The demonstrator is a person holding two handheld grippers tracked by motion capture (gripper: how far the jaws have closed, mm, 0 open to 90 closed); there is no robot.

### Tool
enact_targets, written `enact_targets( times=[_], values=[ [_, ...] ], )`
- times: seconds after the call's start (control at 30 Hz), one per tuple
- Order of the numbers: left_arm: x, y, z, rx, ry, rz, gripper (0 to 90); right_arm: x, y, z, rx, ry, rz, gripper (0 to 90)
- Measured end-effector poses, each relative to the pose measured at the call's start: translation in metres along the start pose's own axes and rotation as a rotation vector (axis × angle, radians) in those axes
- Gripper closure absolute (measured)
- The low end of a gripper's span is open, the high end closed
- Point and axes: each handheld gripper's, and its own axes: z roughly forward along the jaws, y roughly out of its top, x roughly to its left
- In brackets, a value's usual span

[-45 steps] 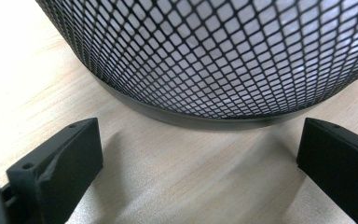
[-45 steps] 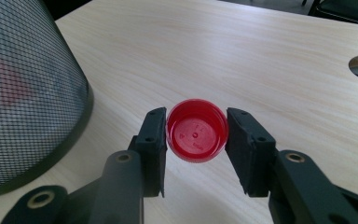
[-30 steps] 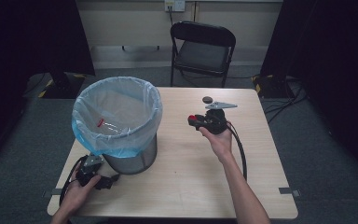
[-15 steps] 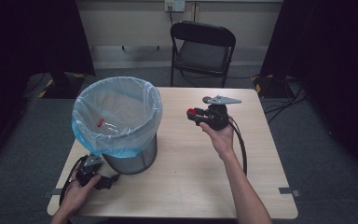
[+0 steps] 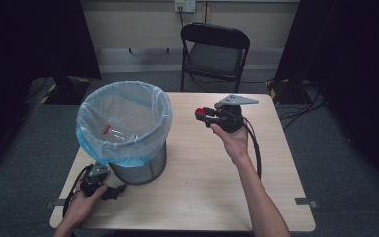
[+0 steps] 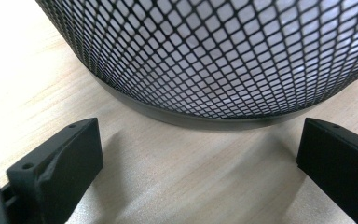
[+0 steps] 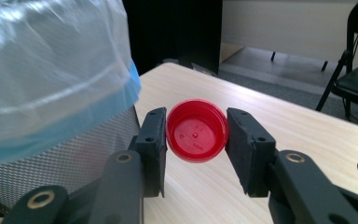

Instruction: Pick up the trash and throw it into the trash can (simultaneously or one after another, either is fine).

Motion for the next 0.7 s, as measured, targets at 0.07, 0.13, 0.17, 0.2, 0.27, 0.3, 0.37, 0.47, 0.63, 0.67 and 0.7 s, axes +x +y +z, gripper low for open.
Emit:
enact_targets(
  times=[0.07, 0.13, 0.17, 0.2, 0.27, 0.3, 0.37, 0.47, 0.63, 0.67, 0.7],
  values=[
    [0.0, 0.0, 0.0, -0.001, -0.002, 0.0, 0.0, 0.002, 0.004, -0.002, -0.01, 0.008, -0.002, 60.0],
    [0.0, 0.0, 0.0, 0.0, 0.0, 0.0, 0.0, 0.004, 0.009, -0.003, -0.018, 0.011, -0.009, 60.0],
    [0.0, 0.0, 0.0, 0.0, -0.001, 0.0, 0.0, 0.005, 0.011, -0.003, -0.021, 0.011, -0.012, 60.0],
    [0.0, 0.0, 0.0, 0.001, 0.0, 0.001, 0.0, 0.006, 0.013, -0.004, -0.024, 0.013, -0.015, 60.0],
    [0.0, 0.0, 0.0, 0.001, 0.0, 0.001, 0.0, 0.007, 0.017, -0.005, -0.034, 0.018, -0.017, 60.0],
    [0.0, 0.0, 0.0, 0.001, -0.001, 0.001, 0.0, 0.008, 0.02, -0.005, -0.039, 0.021, -0.019, 60.0],
    [0.0, 0.0, 0.0, 0.001, 0.0, 0.001, 0.0, 0.01, 0.023, -0.006, -0.047, 0.024, -0.025, 60.0],
    [0.0, 0.0, 0.0, 0.001, 0.0, 0.001, 0.0, 0.012, 0.028, -0.008, -0.061, 0.029, -0.029, 60.0],
    [0.0, 0.0, 0.0, 0.001, 0.0, 0.001, 0.0, 0.015, 0.036, -0.011, -0.067, 0.017, -0.049, 60.1],
    [0.0, 0.0, 0.0, 0.0, 0.0, 0.0, 0.0, 0.015, 0.038, -0.012, -0.07, 0.017, -0.05, 60.0],
    [0.0, 0.0, 0.0, 0.001, -0.001, 0.0, 0.0, 0.016, 0.039, -0.013, -0.073, 0.02, -0.051, 60.0]
  ],
)
